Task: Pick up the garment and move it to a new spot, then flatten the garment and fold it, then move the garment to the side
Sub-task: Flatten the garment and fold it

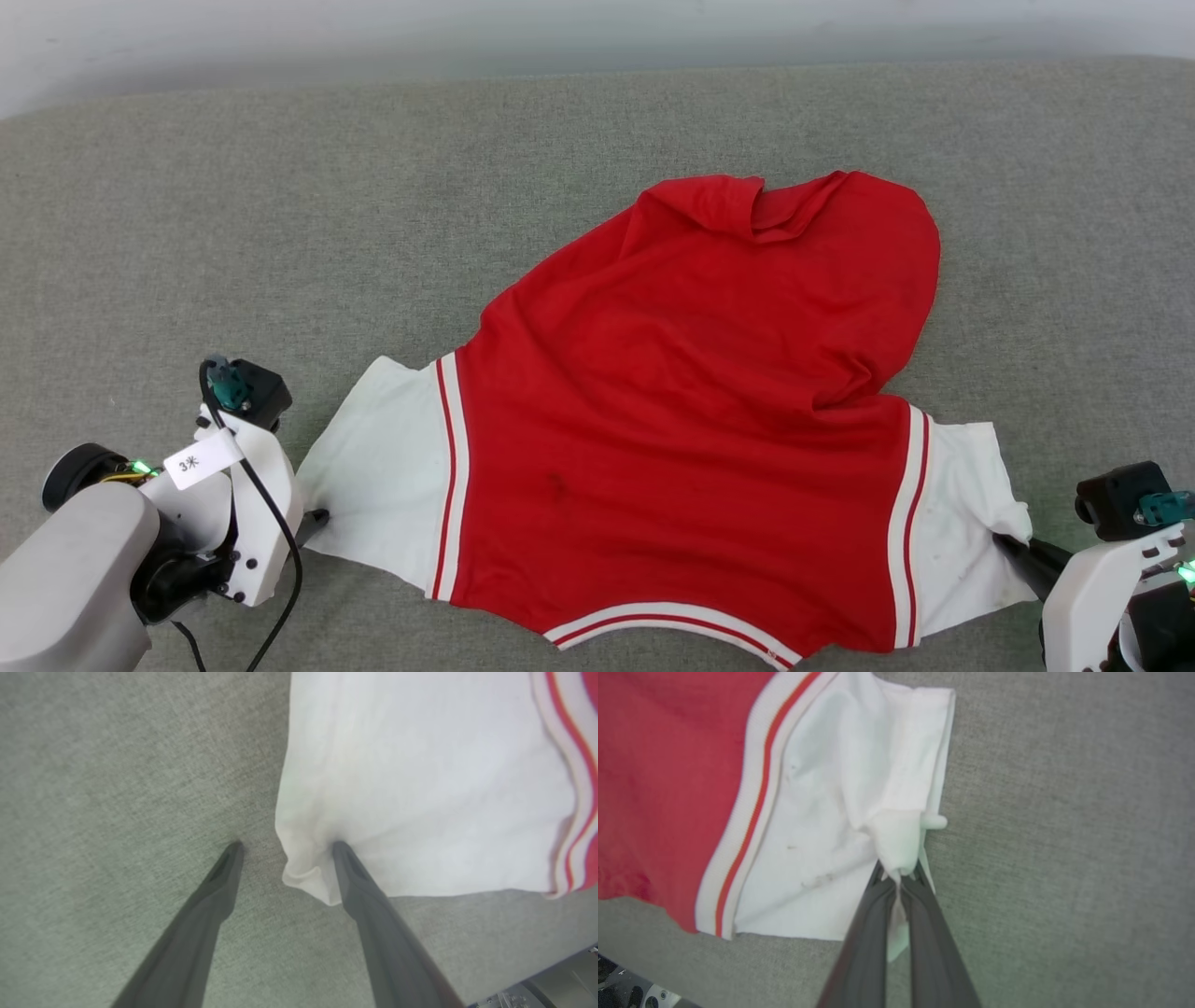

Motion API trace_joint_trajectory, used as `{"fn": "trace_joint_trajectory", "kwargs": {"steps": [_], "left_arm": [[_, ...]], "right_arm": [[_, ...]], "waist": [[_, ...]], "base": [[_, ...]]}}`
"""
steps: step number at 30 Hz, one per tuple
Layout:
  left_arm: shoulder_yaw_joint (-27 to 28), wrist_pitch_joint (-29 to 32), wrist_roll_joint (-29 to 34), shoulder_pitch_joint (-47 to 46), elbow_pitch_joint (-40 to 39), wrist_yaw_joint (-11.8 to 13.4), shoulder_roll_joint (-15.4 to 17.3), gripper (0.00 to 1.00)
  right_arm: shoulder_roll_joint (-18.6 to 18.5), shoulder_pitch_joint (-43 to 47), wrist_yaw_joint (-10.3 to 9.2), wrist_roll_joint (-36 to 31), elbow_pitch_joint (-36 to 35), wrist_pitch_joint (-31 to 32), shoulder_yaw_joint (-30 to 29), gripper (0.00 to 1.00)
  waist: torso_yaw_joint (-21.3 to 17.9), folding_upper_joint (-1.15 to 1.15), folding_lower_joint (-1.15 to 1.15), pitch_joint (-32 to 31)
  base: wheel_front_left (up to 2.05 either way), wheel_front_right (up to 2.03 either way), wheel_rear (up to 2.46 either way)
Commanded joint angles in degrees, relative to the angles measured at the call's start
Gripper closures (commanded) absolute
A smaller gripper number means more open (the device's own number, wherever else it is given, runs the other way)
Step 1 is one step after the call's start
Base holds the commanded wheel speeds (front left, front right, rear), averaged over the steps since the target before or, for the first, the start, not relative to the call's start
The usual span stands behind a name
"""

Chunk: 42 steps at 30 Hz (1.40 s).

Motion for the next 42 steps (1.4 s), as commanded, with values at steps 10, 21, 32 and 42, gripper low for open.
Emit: {"fn": "trace_joint_trajectory", "kwargs": {"steps": [10, 21, 32, 42], "left_arm": [[-1.35, -7.49, -2.44, 1.72, -2.69, -0.12, -0.48, 1.00], [4.94, -21.63, 0.42, 1.14, -14.76, 3.70, 1.10, 1.00], [11.95, -29.20, 3.77, -8.61, -29.32, 8.58, -0.56, 1.00], [12.54, -30.88, 6.67, -23.07, -29.34, 8.42, -5.89, 1.00]], "right_arm": [[0.62, -1.40, -0.07, 0.00, -0.94, -2.78, -0.86, 1.00], [1.48, -2.50, -0.07, -2.20, -7.64, -6.18, -7.38, 1.00], [-1.02, -12.45, -0.07, -1.12, -19.41, -2.76, -14.64, 1.00], [-3.00, -28.03, -0.07, -0.53, -19.60, -1.18, -14.27, 1.00]], "waist": [[0.50, -0.01, 0.00, -2.29], [1.92, -0.01, 0.00, -6.81], [1.54, -0.01, 0.00, -9.31], [1.27, -0.01, 0.00, -7.91]], "base": [[0.00, 0.00, 0.00], [0.00, 0.00, 0.00], [0.00, 0.00, 0.00], [0.00, 0.00, 0.00]]}}
